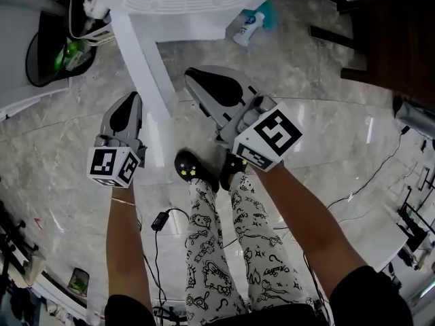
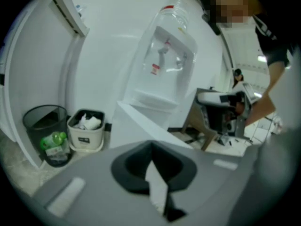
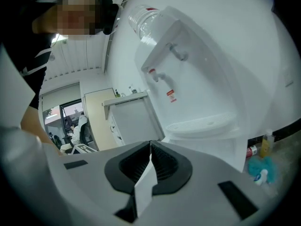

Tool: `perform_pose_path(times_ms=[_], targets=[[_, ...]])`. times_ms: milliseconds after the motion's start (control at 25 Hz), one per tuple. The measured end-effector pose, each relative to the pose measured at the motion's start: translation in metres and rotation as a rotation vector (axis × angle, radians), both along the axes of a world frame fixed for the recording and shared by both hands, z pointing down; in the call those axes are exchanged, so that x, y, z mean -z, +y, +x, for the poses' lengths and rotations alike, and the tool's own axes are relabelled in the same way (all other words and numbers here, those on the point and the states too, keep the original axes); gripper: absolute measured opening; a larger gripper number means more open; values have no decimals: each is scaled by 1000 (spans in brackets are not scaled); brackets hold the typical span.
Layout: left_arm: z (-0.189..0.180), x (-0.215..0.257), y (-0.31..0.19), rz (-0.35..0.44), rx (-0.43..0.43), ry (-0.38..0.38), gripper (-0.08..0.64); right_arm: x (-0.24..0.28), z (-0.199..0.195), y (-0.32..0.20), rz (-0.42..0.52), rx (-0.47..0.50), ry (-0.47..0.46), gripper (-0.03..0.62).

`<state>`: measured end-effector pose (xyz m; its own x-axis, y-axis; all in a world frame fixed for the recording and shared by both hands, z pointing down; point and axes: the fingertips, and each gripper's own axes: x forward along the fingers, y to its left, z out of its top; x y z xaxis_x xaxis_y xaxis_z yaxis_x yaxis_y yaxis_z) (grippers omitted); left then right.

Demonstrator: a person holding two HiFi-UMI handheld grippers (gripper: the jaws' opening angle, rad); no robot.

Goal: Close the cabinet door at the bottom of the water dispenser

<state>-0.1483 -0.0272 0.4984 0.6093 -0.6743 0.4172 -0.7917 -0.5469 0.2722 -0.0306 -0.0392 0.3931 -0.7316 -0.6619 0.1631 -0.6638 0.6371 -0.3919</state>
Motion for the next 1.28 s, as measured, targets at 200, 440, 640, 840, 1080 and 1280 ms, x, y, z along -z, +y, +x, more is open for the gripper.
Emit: perform_pose_path(times_ms=[200, 440, 640, 840, 1080, 1280], targets=[[63, 4, -5, 5, -85, 10, -5, 0, 55, -6, -18, -102, -29, 17], [124, 3, -23, 19, -100, 28, -5, -11, 104, -8, -21, -133, -41, 17], [155, 1, -47, 20, -100, 70, -5, -22, 130, -20, -26, -148, -28, 17], [179, 2, -70, 18, -128, 79, -5, -16, 147, -37, -14, -173, -57, 17], [201, 1, -101, 31, -144, 84, -5, -15, 158, -60, 1, -179, -43, 17], [215, 0, -122, 47, -157, 61, -5, -11, 168, -69, 12, -203, -37, 17]])
